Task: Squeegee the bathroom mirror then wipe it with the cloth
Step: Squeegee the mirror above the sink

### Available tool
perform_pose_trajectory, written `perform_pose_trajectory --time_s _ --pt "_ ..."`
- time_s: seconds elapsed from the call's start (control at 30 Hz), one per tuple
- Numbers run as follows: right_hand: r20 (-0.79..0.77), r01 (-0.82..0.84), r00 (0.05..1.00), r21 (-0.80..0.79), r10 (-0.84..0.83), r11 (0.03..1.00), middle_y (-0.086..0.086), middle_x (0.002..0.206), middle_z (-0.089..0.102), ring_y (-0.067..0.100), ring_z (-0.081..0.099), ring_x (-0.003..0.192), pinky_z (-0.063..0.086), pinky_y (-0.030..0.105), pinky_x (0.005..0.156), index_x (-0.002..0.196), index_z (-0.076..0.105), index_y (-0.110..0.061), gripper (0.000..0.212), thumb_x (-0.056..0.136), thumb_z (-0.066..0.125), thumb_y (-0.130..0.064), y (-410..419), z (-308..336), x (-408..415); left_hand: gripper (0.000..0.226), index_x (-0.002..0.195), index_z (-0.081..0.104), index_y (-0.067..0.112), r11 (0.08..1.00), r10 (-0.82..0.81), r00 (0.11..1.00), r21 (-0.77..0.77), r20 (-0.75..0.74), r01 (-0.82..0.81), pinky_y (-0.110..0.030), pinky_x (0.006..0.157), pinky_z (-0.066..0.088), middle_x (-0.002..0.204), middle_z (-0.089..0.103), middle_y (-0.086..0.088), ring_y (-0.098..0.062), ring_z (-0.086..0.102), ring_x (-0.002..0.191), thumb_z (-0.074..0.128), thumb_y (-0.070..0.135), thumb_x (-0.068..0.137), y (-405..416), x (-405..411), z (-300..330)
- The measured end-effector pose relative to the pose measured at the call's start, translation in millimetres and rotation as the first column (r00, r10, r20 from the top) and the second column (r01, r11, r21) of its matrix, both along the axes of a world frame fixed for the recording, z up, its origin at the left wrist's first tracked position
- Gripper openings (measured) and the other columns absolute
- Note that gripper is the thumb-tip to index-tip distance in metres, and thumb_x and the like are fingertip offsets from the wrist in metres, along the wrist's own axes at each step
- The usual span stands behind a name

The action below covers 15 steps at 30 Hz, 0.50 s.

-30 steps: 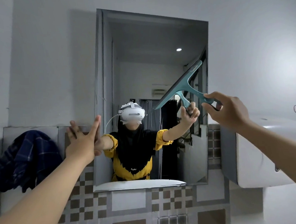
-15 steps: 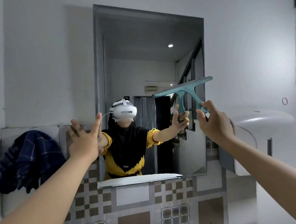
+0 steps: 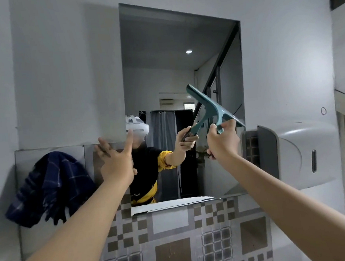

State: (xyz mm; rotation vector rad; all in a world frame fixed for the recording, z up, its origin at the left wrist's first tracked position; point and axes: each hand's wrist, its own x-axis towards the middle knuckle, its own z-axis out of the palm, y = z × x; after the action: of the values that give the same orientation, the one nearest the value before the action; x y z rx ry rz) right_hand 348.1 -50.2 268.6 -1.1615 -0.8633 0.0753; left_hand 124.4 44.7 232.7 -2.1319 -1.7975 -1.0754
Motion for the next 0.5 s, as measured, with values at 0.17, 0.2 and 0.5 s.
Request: perform_pose_trajectory --time_s 0.17,0.2,0.5 --pt "-0.109 -0.028 0.993 0.047 0.033 0.998 0.012 0.087 0.06 0.022 0.058 0.049 0.047 0.027 0.04 0.098 0.036 -0.018 0.017 0.096 0.048 -0.03 13.8 -2.6 -34.0 0.117 0.138 -0.028 0.045 0.996 -0.011 0.997 0.09 -0.073 0.018 -0.062 0.108 0.022 0.144 -0.031 -0.035 -0.053 -0.014 0.137 0.072 0.03 0.079 -0.4 -4.1 -2.9" --pt "-0.115 -0.028 0.993 0.05 0.033 0.998 0.013 0.089 0.061 0.024 0.059 0.054 0.052 0.032 0.043 0.096 0.035 -0.019 0.017 0.095 0.048 -0.031 17.2 -4.2 -41.1 0.117 0.14 -0.026 0.043 0.993 -0.021 0.998 0.111 -0.067 0.029 -0.061 0.109 0.016 0.144 -0.029 -0.037 -0.054 -0.012 0.137 0.073 0.032 0.078 1.5 -4.6 -4.0" --pt "-0.008 -0.098 0.995 0.053 0.099 0.994 0.011 0.082 0.06 0.022 0.058 0.049 0.048 0.028 0.04 0.093 0.033 -0.02 0.019 0.097 0.05 -0.03 17.6 -18.8 -94.7 0.116 0.143 -0.022 0.04 0.98 -0.089 0.993 0.17 -0.078 0.101 -0.06 0.11 0.013 0.144 -0.021 -0.041 -0.056 -0.01 0.136 0.074 0.03 0.078 5.1 -8.9 -7.7"
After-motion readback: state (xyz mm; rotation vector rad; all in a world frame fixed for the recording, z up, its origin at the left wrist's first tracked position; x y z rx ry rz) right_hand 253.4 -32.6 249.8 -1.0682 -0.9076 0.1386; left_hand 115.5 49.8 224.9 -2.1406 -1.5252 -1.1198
